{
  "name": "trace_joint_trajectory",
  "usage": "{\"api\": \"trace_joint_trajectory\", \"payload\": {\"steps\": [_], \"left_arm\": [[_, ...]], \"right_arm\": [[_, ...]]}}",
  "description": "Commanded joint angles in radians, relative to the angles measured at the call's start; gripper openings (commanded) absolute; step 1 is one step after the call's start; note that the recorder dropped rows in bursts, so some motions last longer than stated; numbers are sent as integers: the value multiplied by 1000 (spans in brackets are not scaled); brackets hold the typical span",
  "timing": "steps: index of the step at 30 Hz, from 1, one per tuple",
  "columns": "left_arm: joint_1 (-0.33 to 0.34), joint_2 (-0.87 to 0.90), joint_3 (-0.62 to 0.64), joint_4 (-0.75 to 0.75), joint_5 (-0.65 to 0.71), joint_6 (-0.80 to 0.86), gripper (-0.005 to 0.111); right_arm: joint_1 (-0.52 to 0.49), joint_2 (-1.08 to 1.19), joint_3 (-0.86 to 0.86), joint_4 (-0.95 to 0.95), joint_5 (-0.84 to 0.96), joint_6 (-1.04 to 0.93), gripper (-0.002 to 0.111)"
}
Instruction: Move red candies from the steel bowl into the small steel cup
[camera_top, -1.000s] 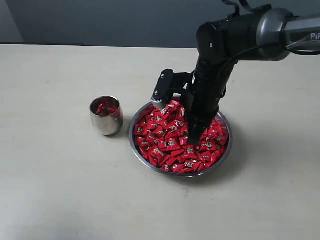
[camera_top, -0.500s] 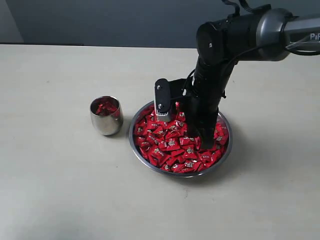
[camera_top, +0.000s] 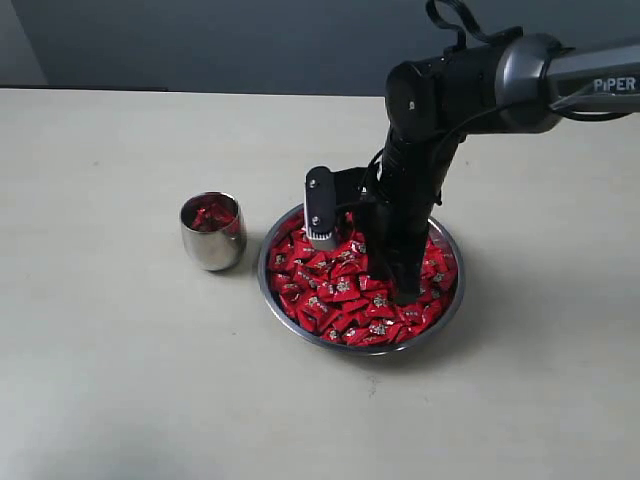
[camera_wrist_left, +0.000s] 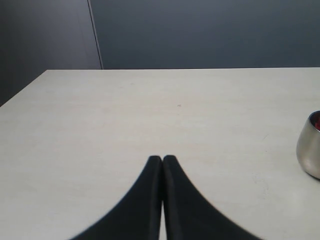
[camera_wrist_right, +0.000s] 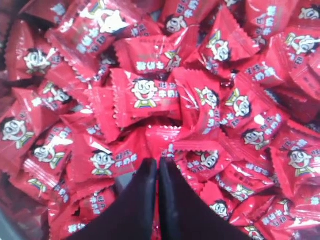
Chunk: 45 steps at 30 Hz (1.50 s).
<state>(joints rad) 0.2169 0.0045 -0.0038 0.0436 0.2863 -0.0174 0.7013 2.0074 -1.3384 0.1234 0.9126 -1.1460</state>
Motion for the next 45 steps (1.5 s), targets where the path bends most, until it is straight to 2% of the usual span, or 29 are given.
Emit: {"api": "trace_joint_trajectory", "payload": {"steps": [1, 3, 5, 10, 45], "left_arm": [[1, -4, 4, 1, -2, -3, 0], [1, -4, 4, 1, -2, -3, 0], [1, -4, 4, 1, -2, -3, 0], [1, -4, 4, 1, -2, -3, 0], [1, -4, 4, 1, -2, -3, 0]], "right_arm": [[-1, -3, -5, 0, -3, 26, 25], [-1, -3, -5, 0, -3, 29, 38], [-1, -3, -5, -2, -10, 29, 42], [-1, -3, -5, -18, -46, 29, 37], [-3, 60, -5, -51, -82, 76, 35]]}}
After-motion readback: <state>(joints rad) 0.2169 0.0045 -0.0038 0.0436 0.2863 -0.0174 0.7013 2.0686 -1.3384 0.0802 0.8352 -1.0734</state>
